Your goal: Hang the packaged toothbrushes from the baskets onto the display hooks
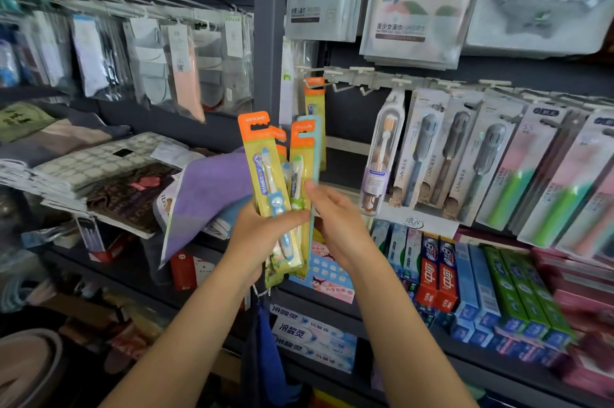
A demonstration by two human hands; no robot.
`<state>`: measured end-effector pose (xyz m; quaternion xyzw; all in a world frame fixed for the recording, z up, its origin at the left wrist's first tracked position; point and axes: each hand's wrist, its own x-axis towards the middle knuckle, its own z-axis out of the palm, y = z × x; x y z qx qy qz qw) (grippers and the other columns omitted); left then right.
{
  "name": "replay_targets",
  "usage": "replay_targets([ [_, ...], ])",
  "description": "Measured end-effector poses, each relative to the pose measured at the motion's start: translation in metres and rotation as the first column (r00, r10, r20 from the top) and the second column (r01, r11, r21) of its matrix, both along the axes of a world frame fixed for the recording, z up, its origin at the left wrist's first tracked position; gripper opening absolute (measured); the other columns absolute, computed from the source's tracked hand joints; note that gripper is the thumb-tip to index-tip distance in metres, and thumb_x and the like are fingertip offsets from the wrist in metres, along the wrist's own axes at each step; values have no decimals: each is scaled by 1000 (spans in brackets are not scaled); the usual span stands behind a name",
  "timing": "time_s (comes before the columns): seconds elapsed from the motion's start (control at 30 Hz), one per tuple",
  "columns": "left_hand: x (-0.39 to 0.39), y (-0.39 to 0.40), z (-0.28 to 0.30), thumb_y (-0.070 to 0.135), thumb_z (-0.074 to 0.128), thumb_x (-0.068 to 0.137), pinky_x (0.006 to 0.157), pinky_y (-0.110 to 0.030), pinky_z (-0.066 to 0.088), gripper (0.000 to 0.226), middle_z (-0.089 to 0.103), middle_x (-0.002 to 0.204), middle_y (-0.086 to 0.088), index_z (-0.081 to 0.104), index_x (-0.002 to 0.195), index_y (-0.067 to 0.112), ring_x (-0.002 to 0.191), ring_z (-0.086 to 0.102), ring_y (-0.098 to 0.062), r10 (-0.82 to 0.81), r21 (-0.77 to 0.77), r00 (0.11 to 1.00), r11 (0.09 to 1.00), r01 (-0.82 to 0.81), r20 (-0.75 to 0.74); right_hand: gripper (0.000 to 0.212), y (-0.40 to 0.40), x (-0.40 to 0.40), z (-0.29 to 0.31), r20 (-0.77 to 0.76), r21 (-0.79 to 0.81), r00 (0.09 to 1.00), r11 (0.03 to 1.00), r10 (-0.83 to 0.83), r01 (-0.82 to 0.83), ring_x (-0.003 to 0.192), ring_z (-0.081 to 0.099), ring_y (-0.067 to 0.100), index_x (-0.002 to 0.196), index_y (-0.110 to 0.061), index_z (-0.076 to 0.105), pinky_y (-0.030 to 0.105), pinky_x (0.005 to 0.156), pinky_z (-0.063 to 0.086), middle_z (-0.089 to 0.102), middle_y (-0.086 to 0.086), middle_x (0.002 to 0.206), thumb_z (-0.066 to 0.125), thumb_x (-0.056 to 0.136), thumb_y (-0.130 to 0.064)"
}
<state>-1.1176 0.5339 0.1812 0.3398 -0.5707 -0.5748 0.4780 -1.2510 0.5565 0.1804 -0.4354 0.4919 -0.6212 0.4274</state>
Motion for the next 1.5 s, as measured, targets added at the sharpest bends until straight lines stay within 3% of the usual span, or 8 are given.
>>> replay_targets([
  [0.1, 1, 1, 0, 4, 81, 78, 92, -46, 57, 33, 79, 94, 4, 73, 102, 26, 91, 75, -16, 0, -22, 1000, 1000, 0, 10, 24, 7, 4, 3, -6, -5, 1000, 1000, -5, 5, 112, 70, 19, 119, -18, 71, 48, 107, 50, 76, 0, 116, 63, 100, -30],
  [0.47, -2, 0, 2, 1, 77, 84, 82, -37, 60, 38, 78, 102, 4, 71, 116, 20, 95, 75, -16, 96, -34, 983, 994, -103, -159, 21, 5, 10, -4, -142, -81, 987, 995, -71, 60, 119, 65, 12, 117, -30, 69, 41, 109, 48, 72, -6, 123, 51, 106, -31],
  [0.67, -1, -6, -5, 2, 79, 81, 70, -28, 58, 39, 78, 98, 3, 69, 115, 19, 88, 75, -13, 166, 15, 972, 986, -165, -165, 20, 11, 2, 9, -15, -183, 980, 964, -197, 191, 72, 71, 20, 119, -13, 56, 34, 69, 61, 71, 8, 89, 41, 109, -20],
  [0.83, -1, -7, -5, 2, 79, 82, 76, -30, 57, 39, 78, 98, 6, 69, 115, 21, 90, 74, -12, 154, 34, 974, 988, -151, -168, 34, 12, -7, 12, 37, -88, 984, 980, -173, 176, 50, 44, 14, 122, -21, 60, 29, 50, 39, 53, 4, 67, 35, 110, -40],
  [1.0, -5, -7, -4, 6, 81, 81, 84, -39, 59, 35, 78, 96, 4, 71, 111, 22, 89, 75, -15, 134, 45, 981, 991, -128, -140, 41, 10, -10, 13, 143, 29, 983, 993, -118, 115, 50, 37, 11, 125, 1, 61, 26, 50, 32, 42, -1, 59, 37, 105, -25],
  [1.1, -6, -6, -2, 5, 80, 81, 84, -38, 58, 32, 78, 95, 4, 71, 108, 21, 89, 75, -15, 98, 31, 986, 995, -94, -133, 24, 11, -8, 10, -6, -1, 991, 991, -135, 135, 68, 56, 22, 115, -10, 60, 43, 64, 51, 58, 9, 79, 55, 98, -26],
  [1.23, -8, -9, -1, 5, 81, 81, 72, -28, 58, 35, 78, 96, 3, 70, 112, 18, 89, 75, -14, 90, 29, 983, 996, -87, -157, 13, 13, -7, 10, -49, -168, 979, 967, -200, 189, 76, 68, 20, 113, -18, 60, 42, 72, 58, 71, 5, 91, 62, 100, -20],
  [1.5, -10, -23, 0, 4, 81, 81, 79, -32, 59, 47, 77, 107, -1, 66, 124, 15, 97, 74, -17, 152, 15, 964, 988, -153, -216, 20, 0, -2, 30, -26, -220, 974, 952, -224, 213, 59, 66, 22, 125, -13, 50, 35, 58, 58, 68, 5, 79, 52, 106, -19],
])
